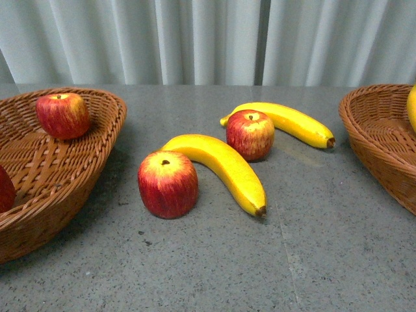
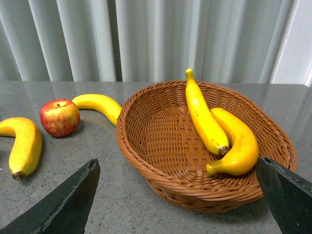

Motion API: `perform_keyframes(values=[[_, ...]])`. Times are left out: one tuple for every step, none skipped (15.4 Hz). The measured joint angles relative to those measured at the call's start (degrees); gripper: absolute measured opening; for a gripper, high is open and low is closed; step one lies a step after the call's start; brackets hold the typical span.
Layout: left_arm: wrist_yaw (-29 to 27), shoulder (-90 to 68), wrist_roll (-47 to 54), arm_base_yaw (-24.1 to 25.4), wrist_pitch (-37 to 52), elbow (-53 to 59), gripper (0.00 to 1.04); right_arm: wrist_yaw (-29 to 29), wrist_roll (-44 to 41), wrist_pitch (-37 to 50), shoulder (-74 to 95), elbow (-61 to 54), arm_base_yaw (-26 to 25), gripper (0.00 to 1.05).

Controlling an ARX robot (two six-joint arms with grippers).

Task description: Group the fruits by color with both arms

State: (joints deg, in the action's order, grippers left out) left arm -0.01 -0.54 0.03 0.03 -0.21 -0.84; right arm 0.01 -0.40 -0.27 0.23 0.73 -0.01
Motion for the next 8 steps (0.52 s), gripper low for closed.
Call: perform_keyframes(values=[[0.0, 0.0, 0.0, 0.0, 0.0, 0.0, 0.98, 0.0, 0.0, 0.0, 0.0, 0.02, 0.0, 0.98], [0.0, 0.0, 0.0, 0.0, 0.0, 0.0, 0.98, 0.0, 0.0, 0.0, 0.0, 0.02, 0.0, 0.98], [0.0, 0.0, 0.0, 0.0, 0.0, 0.0, 0.98, 0.0, 0.0, 0.0, 0.0, 0.02, 0.0, 0.98], [0.0, 0.0, 0.0, 0.0, 0.0, 0.0, 0.98, 0.0, 0.0, 0.0, 0.0, 0.02, 0.0, 0.98], [0.0, 0.0, 0.0, 0.0, 0.0, 0.0, 0.98, 0.0, 0.0, 0.0, 0.0, 0.02, 0.0, 0.98], [0.0, 0.0, 0.0, 0.0, 0.0, 0.0, 0.98, 0.0, 0.0, 0.0, 0.0, 0.02, 0.0, 0.98], [0.0, 0.0, 0.0, 0.0, 0.0, 0.0, 0.98, 0.0, 0.0, 0.0, 0.0, 0.0, 0.0, 0.98], [-2.71, -0.92, -1.09, -0.96, -4.15, -0.96, 0.98, 0.0, 0.0, 0.0, 0.0, 0.02, 0.0, 0.98]])
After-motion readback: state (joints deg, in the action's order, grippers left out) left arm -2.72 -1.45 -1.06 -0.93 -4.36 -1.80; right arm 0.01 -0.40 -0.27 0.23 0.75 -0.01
